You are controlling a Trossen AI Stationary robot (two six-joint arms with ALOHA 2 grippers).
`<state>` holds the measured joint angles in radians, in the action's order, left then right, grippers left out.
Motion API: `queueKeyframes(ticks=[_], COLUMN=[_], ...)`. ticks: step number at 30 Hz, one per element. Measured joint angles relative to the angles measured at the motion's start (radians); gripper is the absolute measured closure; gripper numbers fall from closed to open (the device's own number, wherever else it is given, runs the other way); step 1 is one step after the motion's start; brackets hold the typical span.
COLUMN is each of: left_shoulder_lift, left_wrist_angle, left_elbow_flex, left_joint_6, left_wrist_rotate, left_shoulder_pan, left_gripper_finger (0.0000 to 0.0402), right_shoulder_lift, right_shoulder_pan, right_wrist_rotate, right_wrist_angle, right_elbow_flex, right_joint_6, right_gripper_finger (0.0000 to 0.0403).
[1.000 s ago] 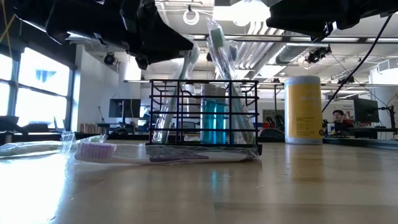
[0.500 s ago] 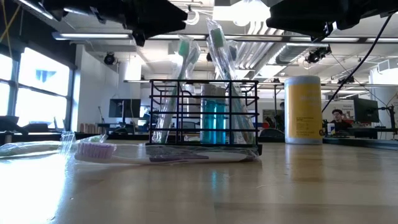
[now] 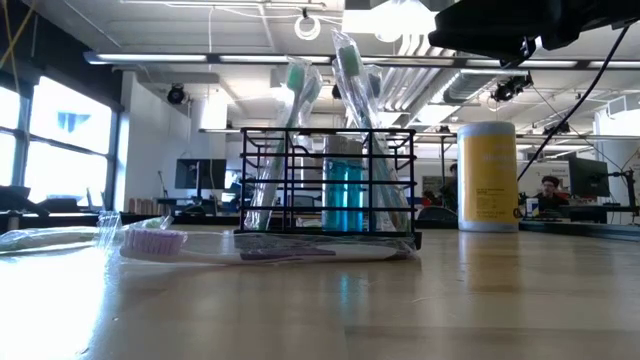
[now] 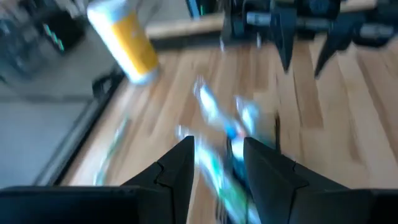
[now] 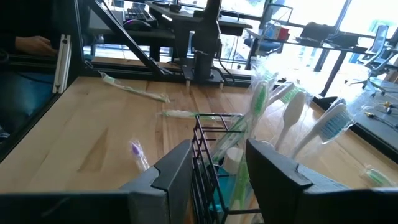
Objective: Pick & Place toothbrushing station
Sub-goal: Put the green toothbrush into the black wire organizer
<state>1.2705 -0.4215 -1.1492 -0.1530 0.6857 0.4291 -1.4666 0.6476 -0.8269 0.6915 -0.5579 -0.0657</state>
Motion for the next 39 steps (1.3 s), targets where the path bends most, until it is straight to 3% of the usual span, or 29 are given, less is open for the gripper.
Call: queueKeyframes(ticks=[4, 9, 12, 15, 23, 29, 39], left_shoulder_lift=[0.000, 0.000, 0.004, 0.010, 0.010, 0.010, 0.010], left_wrist_angle=[-0.396, -0.772, -0.901, -0.916, -0.779, -0.697, -0.430], left_elbow_flex=[-0.133, -0.156, -0.116, -0.055, 0.112, 0.203, 0.304], left_joint_6=[-0.330, -0.743, -0.940, -1.060, -1.113, -1.092, -0.879], left_wrist_rotate=[-0.035, -0.098, -0.098, -0.100, -0.127, -0.311, -0.539], left_shoulder_pan=[0.035, 0.036, 0.036, 0.036, 0.030, -0.089, -0.300], left_gripper_finger=[0.0268, 0.0268, 0.0268, 0.0268, 0.0268, 0.0268, 0.0268], right_shoulder_lift=[0.000, 0.000, 0.000, 0.000, 0.000, 0.000, 0.000], right_shoulder_pan=[0.000, 0.000, -0.001, -0.008, -0.016, -0.016, -0.016], right_wrist_rotate=[0.018, 0.019, 0.019, 0.019, 0.019, 0.019, 0.019], right_wrist_angle=[-0.008, -0.008, -0.007, -0.005, -0.004, -0.005, -0.005], right_elbow_flex=[0.000, 0.000, 0.000, 0.000, 0.000, 0.000, 0.000], right_joint_6=[-0.017, -0.020, -0.020, -0.021, -0.020, -0.020, -0.017], right_gripper_finger=[0.0259, 0.0259, 0.0259, 0.0259, 0.0259, 0.0259, 0.0259])
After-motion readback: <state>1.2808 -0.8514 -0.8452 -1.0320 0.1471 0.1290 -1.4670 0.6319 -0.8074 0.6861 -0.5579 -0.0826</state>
